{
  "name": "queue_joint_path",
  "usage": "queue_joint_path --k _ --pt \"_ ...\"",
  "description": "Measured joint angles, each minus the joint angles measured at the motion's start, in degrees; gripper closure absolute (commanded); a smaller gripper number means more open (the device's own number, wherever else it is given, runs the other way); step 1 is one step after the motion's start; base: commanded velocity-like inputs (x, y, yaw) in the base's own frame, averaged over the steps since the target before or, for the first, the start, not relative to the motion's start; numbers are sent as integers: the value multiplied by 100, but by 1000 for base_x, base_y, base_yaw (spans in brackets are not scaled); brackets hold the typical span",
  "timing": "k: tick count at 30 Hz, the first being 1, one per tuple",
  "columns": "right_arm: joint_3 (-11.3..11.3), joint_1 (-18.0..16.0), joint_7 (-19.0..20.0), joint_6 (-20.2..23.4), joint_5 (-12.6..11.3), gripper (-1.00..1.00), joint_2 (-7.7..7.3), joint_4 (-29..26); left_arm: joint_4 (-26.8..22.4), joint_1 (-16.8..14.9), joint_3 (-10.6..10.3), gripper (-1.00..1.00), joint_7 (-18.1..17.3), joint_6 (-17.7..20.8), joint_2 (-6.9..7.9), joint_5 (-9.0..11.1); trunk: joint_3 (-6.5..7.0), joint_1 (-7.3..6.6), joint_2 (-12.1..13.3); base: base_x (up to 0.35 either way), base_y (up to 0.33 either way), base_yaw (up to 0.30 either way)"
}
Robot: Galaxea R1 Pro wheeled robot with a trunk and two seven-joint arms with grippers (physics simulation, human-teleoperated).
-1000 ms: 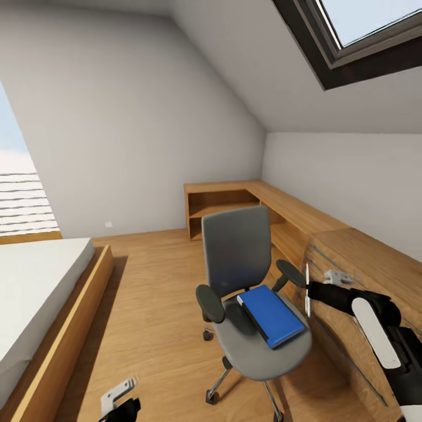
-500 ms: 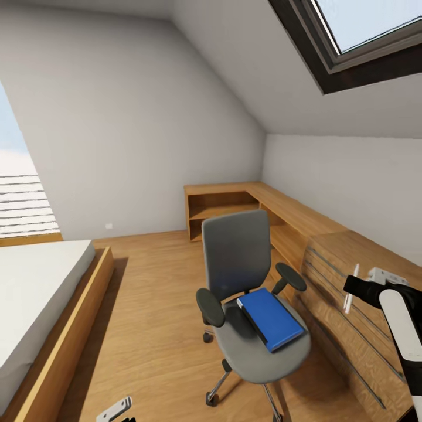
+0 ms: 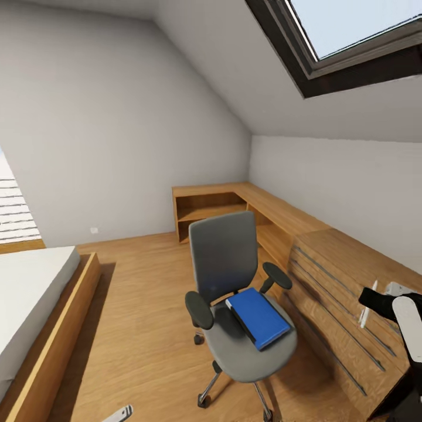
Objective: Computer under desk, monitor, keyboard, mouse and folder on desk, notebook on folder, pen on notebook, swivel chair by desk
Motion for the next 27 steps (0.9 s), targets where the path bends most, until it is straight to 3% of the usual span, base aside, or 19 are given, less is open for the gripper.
queue_joint_path --k 3,7,12,21,23,25,27 --pt "-49 0 17 -46 302 100 -52 464 16 0 -27 -100 6 -11 0 8 0 0 0 0 0 -300" --pt "18 0 73 -269 516 100 -59 787 55 0 -29 -100 9 -13 0 13 0 0 0 0 0 -300" --pt "127 0 547 -519 1031 100 -57 1029 130 0 -29 -100 15 -20 -5 7 0 0 0 0 0 -300" --pt "142 -1 817 -604 1221 100 -65 1146 202 0 -34 -100 18 -38 -9 2 0 0 0 0 0 -300" --pt "144 -1 828 -612 1235 100 -75 1168 207 0 -26 -100 20 -122 -4 -8 0 0 0 0 0 -300" --pt "148 -1 834 -765 1371 100 -85 1434 203 1 -5 -100 15 -462 12 -27 0 0 0 0 0 -300" --pt "148 -5 838 -1049 1666 100 -103 1699 203 2 -4 -100 7 -682 18 -30 0 0 0 0 0 -300"
